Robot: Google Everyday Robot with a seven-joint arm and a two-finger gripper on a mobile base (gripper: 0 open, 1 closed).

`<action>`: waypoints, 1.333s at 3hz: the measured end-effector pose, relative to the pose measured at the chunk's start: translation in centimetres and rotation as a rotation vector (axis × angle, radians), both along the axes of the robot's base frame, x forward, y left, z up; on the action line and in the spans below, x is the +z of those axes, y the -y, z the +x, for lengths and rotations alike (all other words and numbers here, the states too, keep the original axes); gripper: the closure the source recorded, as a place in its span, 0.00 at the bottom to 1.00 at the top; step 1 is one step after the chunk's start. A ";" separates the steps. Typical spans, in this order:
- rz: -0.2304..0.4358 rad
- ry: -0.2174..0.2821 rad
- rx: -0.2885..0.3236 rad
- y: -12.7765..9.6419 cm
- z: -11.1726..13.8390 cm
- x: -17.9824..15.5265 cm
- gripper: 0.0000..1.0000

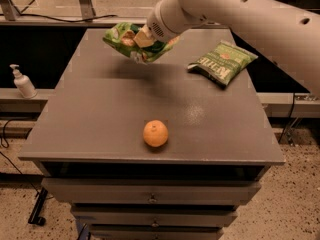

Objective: Move green rice chip bag near orange

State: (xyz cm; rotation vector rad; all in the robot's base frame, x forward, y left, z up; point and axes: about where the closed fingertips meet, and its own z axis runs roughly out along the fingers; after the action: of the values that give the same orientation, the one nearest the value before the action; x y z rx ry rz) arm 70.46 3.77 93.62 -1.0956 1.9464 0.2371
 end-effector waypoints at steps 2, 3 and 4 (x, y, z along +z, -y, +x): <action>-0.053 -0.044 -0.200 8.2 -8.4 -0.2 1.00; -0.059 -0.114 -0.274 10.4 -13.1 -2.0 1.00; -0.058 -0.182 -0.307 11.4 -17.1 -3.4 1.00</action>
Offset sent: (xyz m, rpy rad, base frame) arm -0.1520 -0.1336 -0.0243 -0.0807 0.1222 -0.3405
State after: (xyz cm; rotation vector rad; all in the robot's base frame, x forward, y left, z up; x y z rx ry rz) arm 53.39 -7.64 90.23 -0.8192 2.2655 0.1161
